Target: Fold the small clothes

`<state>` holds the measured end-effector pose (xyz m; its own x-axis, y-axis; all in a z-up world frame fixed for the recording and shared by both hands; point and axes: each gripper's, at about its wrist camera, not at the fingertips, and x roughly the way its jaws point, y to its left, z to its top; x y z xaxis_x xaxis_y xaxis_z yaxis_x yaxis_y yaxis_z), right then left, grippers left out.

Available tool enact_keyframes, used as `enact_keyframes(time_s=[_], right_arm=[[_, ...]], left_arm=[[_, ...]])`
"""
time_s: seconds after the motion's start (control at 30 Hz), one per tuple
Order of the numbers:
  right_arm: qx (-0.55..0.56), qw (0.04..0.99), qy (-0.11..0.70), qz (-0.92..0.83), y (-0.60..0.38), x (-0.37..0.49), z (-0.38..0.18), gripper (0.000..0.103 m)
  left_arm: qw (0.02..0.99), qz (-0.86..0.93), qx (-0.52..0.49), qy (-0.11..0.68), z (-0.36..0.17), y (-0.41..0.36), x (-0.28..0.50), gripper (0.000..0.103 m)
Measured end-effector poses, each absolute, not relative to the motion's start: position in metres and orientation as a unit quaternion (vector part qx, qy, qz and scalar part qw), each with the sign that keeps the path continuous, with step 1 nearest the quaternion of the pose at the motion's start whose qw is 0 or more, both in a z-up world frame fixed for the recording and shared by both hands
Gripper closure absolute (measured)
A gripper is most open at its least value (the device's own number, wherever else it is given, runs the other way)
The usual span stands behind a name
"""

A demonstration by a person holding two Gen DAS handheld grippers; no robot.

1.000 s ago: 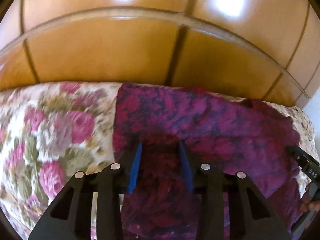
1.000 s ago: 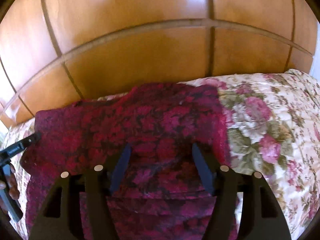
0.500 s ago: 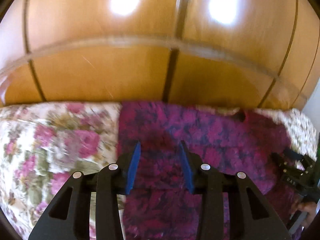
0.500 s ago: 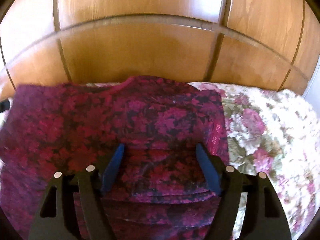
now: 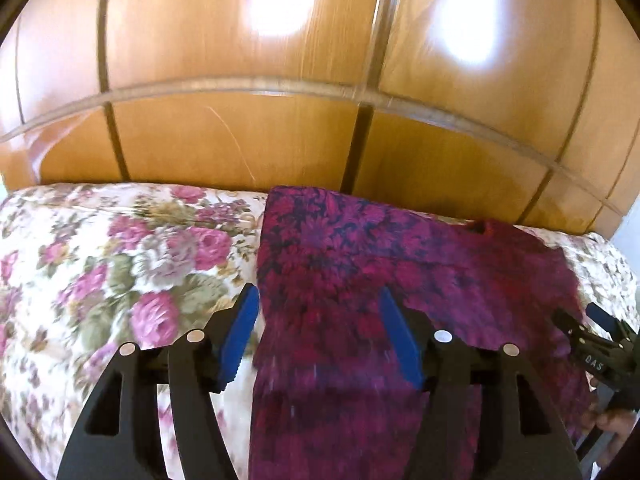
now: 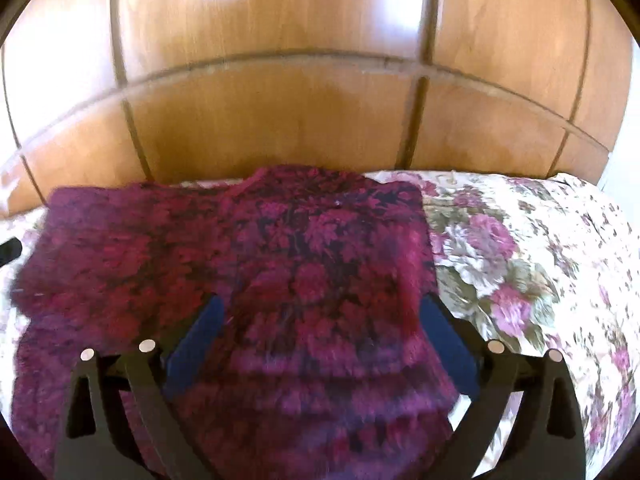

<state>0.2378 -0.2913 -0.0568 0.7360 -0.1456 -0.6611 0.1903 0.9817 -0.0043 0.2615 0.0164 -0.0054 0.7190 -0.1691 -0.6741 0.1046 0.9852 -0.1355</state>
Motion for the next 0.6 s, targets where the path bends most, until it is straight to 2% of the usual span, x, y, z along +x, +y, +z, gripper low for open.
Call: enact_keyframes(time_s=[0.27,0.37,0.6], right_arm=[[0.046,0.912,0.401,-0.077,-0.291,0.173,-0.072,0.003],[0.042,0.905,0.417,-0.075,-0.292,0.150,-0.080,0.003],[0.041,0.891,0.444,-0.081,-0.296,0.096,-0.095,0.003]], left_arm=[[0.937,-0.083,-0.030,0.337,0.010,0.022,0.179,0.041],[0.940,-0.083,-0.029,0.330,0.009,0.025,0.152,0.032],[0.939,-0.087,-0.021,0.333,0.004,0.036,0.107,0.032]])
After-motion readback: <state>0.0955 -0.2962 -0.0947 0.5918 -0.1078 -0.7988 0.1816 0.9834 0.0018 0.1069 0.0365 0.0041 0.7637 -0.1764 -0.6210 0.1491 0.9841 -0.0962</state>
